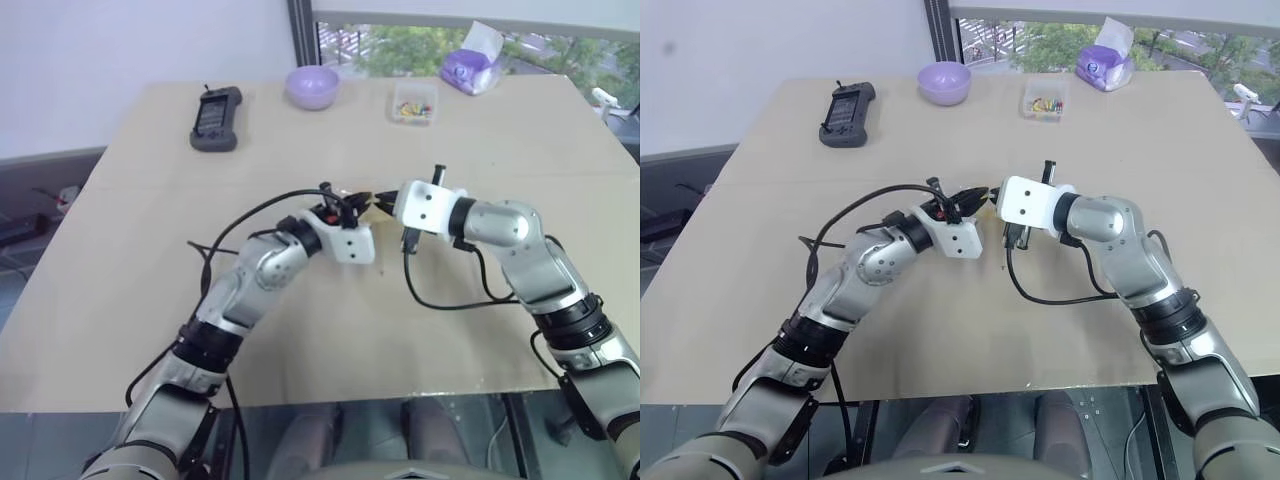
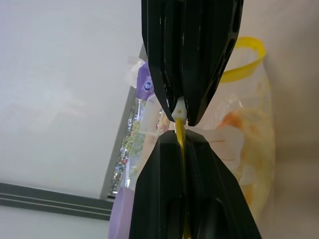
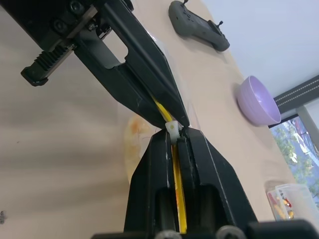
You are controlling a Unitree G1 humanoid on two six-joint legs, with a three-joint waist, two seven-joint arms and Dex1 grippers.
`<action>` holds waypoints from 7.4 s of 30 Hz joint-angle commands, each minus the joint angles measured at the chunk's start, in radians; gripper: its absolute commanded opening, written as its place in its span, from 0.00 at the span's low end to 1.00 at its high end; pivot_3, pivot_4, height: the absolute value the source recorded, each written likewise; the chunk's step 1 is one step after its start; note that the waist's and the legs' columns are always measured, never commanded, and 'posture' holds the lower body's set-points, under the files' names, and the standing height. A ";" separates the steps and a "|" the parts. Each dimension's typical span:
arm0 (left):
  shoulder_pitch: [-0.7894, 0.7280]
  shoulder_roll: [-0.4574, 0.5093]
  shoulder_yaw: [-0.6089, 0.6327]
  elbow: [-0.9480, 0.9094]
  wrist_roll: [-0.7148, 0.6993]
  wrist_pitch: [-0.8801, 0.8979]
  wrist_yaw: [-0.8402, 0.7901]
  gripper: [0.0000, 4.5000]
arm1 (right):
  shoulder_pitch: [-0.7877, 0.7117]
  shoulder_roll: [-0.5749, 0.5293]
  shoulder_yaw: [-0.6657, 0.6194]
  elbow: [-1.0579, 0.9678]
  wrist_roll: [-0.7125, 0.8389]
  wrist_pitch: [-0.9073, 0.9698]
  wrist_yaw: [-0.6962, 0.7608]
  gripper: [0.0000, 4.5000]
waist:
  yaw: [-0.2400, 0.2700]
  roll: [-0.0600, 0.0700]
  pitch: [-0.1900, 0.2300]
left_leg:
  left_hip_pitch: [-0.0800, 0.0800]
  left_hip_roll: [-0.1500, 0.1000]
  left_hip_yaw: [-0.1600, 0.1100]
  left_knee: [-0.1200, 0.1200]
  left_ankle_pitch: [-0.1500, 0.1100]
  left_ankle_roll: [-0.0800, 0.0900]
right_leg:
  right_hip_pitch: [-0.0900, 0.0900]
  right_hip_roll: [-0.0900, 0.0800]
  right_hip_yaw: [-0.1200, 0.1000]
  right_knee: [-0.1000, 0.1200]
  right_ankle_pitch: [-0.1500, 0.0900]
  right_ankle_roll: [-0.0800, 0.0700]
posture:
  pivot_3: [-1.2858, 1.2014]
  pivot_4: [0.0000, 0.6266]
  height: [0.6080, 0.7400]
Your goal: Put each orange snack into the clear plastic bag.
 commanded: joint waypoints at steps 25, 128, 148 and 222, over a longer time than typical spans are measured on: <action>0.001 0.007 0.003 0.001 0.014 0.062 0.023 0.00 | -0.016 -0.011 -0.046 -0.026 -0.012 0.019 -0.031 0.40 | 0.000 0.000 0.000 | 0.000 0.000 0.000 0.000 0.000 0.000 | 0.000 0.000 0.000 0.000 0.000 0.000 | 0.52 0.24 1.00; -0.020 -0.013 0.036 0.010 0.073 0.193 0.141 0.00 | -0.030 0.000 -0.050 -0.026 -0.046 0.047 -0.032 0.06 | -0.001 0.000 0.000 | -0.001 -0.001 -0.001 0.000 0.000 0.000 | -0.001 -0.001 0.000 0.000 0.000 0.000 | 0.52 0.24 1.00; 0.007 -0.014 0.013 -0.038 0.064 0.132 0.110 0.00 | -0.060 0.071 0.024 0.028 -0.065 -0.055 -0.025 0.48 | -0.003 0.000 0.000 | -0.001 -0.001 -0.001 0.000 0.000 0.000 | 0.000 0.000 -0.001 0.000 0.000 0.000 | 0.52 0.24 1.00; 0.006 -0.017 0.013 -0.024 0.057 0.124 0.101 0.00 | -0.056 0.081 0.009 0.036 -0.077 -0.041 -0.064 0.43 | -0.003 0.000 0.000 | -0.001 -0.001 -0.002 0.000 0.000 0.000 | 0.000 0.000 -0.001 0.000 0.000 0.000 | 0.52 0.24 1.00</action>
